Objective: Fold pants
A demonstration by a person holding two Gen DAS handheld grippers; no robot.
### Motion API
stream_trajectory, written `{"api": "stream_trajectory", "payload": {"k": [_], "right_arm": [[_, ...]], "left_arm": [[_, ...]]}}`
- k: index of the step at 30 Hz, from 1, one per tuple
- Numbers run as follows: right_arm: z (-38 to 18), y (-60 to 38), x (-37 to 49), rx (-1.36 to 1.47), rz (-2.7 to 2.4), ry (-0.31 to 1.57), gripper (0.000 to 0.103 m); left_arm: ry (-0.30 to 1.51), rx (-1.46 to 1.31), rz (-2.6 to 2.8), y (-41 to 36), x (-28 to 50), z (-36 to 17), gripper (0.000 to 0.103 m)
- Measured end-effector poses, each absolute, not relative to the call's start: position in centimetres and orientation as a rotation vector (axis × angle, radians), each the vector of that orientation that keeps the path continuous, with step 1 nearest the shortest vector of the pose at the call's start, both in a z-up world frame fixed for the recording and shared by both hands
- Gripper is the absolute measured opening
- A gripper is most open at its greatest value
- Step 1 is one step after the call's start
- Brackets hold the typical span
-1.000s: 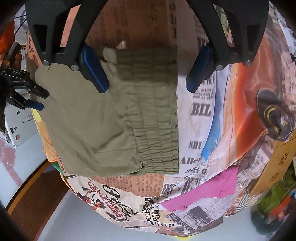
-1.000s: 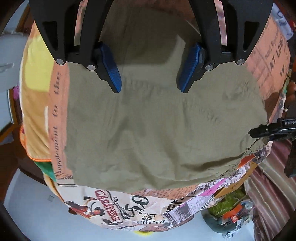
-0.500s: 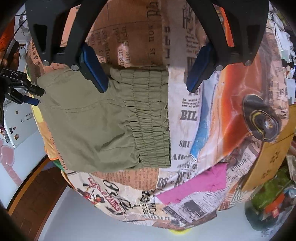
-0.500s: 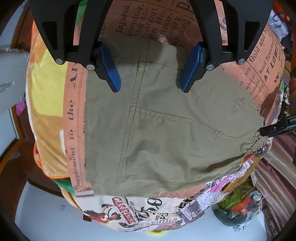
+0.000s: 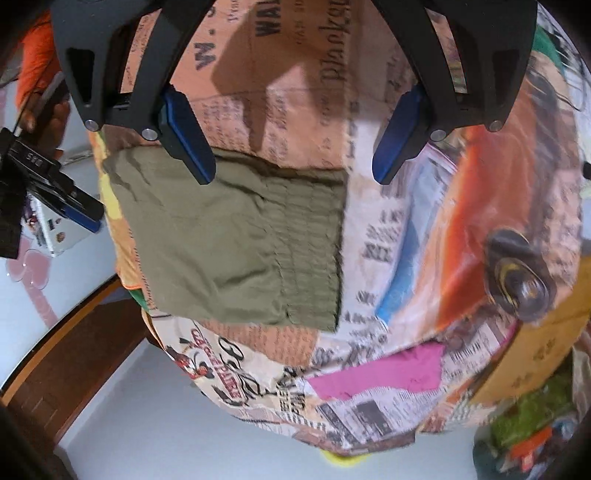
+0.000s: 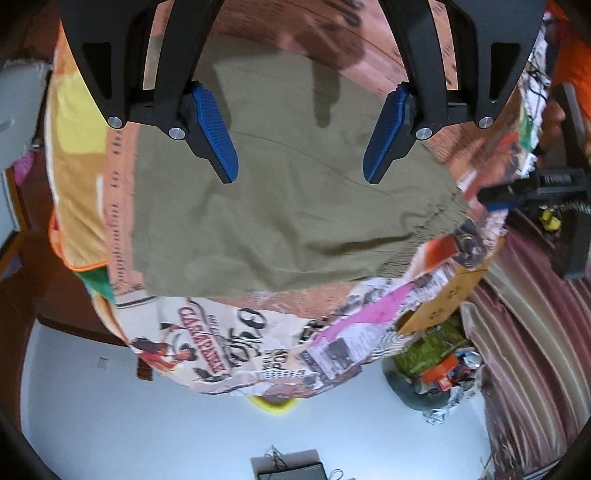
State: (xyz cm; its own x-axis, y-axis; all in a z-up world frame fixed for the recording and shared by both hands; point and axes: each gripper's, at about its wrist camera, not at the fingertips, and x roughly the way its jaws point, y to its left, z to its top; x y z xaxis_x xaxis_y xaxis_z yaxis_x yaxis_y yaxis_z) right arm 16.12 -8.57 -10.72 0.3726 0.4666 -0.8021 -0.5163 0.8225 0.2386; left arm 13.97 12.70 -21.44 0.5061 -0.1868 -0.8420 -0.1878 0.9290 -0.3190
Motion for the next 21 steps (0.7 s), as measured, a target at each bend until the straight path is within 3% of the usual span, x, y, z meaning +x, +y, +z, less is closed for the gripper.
{"api": "stream_trajectory", "payload": {"k": [16,21], "right_arm": [[-17.3,-5.2,15.9,-0.144,0.711,1.166,0.067],[-17.5,-5.0,15.6,-0.158,0.717,1.156,0.067]], "left_arm": [[1.113,-0.655,-0.107,12.1,16.0,-25.7,0.088],[1.094,-0.741,-0.101,12.9,17.4,-26.2,0.094]]}}
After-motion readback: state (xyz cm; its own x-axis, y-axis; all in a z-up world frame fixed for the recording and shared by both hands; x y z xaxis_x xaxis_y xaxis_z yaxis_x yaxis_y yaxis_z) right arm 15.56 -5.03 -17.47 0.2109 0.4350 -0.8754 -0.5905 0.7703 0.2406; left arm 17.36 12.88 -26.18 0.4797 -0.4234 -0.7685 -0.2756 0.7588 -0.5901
